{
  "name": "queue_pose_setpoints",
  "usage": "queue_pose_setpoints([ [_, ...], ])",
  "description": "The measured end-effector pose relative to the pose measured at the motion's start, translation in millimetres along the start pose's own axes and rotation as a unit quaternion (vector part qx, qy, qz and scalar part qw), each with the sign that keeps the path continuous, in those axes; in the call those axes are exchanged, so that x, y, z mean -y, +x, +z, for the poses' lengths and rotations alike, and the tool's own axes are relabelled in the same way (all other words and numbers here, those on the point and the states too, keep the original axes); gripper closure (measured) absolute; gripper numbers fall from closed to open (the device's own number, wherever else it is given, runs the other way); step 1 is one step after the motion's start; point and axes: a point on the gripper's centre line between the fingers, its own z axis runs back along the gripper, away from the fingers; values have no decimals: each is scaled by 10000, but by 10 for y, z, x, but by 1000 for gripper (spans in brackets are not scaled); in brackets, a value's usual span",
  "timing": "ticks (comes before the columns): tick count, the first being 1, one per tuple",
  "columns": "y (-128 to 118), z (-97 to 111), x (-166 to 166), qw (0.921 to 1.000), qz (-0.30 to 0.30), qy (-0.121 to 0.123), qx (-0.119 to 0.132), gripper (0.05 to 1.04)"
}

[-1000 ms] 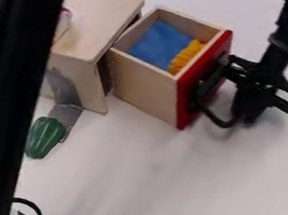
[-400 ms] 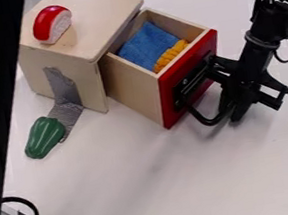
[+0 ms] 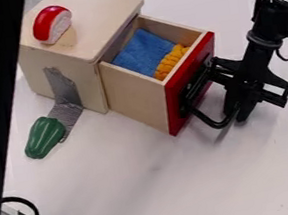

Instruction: Closed the drawer

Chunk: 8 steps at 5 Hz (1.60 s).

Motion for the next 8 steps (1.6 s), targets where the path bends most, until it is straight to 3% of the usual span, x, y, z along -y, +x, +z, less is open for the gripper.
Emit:
queue_pose_setpoints([
  [1,68,-5,-112,9995,282,-106,85,954],
  [3,132,-75,-752,9960,894,38,-10,954],
  [5,-15,-164,-1053,9966,761,265,-162,954],
  [6,-73,-142,-1098,9965,800,229,-92,926],
  [7,-179,-77,-1141,9951,972,-101,-162,698],
  [8,-143,310,-1069,9965,724,-295,282,383],
])
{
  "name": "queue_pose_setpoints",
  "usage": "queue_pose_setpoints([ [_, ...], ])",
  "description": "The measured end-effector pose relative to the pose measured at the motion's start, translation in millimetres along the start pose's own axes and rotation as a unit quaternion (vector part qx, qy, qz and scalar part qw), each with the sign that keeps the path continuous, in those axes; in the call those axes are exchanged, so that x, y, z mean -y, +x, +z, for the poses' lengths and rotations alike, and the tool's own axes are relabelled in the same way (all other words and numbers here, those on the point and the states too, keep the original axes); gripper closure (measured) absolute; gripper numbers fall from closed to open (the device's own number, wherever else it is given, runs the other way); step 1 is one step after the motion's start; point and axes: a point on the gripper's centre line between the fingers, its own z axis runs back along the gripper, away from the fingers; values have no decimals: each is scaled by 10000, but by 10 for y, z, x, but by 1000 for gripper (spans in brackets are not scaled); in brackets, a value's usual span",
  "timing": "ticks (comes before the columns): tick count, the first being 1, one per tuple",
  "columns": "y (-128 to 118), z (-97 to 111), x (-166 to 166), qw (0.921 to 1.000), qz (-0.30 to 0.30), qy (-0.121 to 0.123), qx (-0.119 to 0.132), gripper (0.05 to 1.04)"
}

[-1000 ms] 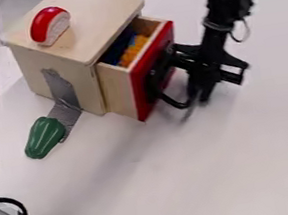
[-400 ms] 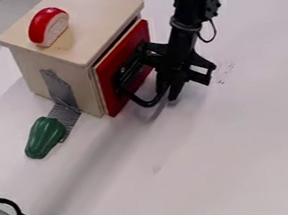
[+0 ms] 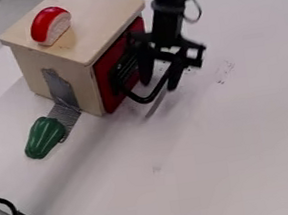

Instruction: Closed the drawer

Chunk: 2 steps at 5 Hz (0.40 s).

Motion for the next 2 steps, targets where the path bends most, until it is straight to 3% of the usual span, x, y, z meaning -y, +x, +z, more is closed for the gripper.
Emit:
queue_pose_setpoints([
  [1,-20,302,164,9976,-509,-113,450,116],
  [2,-63,462,204,9945,-782,-286,635,84],
])
